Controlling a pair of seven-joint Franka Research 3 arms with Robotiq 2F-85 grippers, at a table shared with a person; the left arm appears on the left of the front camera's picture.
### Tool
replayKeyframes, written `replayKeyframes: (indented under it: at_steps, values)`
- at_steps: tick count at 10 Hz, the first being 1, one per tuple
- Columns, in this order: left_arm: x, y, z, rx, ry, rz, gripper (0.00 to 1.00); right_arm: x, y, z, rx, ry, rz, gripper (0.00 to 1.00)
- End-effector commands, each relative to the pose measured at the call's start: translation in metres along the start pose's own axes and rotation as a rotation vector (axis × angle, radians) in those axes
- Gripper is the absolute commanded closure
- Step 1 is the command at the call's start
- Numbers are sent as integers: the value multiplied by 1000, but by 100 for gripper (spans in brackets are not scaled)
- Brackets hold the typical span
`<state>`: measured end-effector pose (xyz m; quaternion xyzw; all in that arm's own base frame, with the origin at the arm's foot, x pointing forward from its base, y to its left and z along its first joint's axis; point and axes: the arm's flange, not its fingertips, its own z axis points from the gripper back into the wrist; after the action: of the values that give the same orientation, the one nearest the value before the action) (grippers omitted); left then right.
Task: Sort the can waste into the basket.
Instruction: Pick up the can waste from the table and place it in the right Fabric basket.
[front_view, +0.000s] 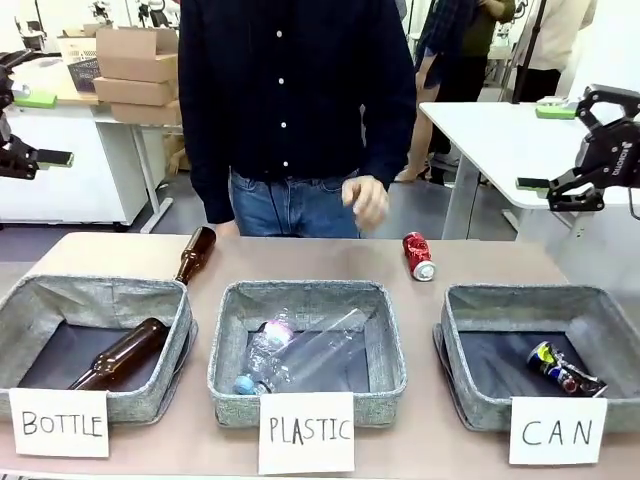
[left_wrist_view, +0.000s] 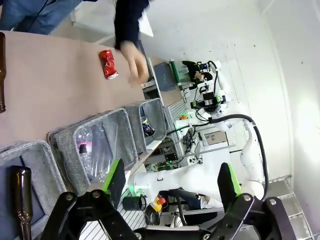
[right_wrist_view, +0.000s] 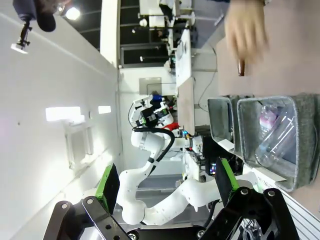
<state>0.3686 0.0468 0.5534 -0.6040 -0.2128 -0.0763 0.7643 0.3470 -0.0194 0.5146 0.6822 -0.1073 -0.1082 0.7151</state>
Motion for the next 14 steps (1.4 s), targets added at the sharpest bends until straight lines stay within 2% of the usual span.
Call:
replayKeyframes:
  at_steps: [1, 4, 5, 6, 8, 9, 11, 13, 14]
  values:
    - [-1, -1, 0, -11, -17, -10, 4, -6, -4, 2, -4, 4, 18, 0]
    - [-1, -1, 0, -11, -17, -10, 4, 0, 0, 0, 0, 0, 0, 0]
    - [-1, -1, 0, -11, -17, -10, 4, 25, 9, -23, -144, -10, 117, 0]
    - [-1, -1, 0, -11, -17, -10, 4, 61, 3, -49, -292, 43, 154, 0]
    - [-1, -1, 0, -11, -17, -10, 4, 116, -20, -99, -774, 38, 367, 0]
    - [-1, -1, 0, -11, -17, -10, 4, 130, -31, -120, -857, 74, 445, 0]
    - [-1, -1, 0, -11, -17, -10, 4, 131, -68, -163, -921, 135, 540, 0]
    - [-1, -1, 0, -11, -17, -10, 4, 133, -113, -192, -1078, 89, 646, 0]
    - [-1, -1, 0, -11, -17, -10, 4, 129, -105, -185, -952, 100, 475, 0]
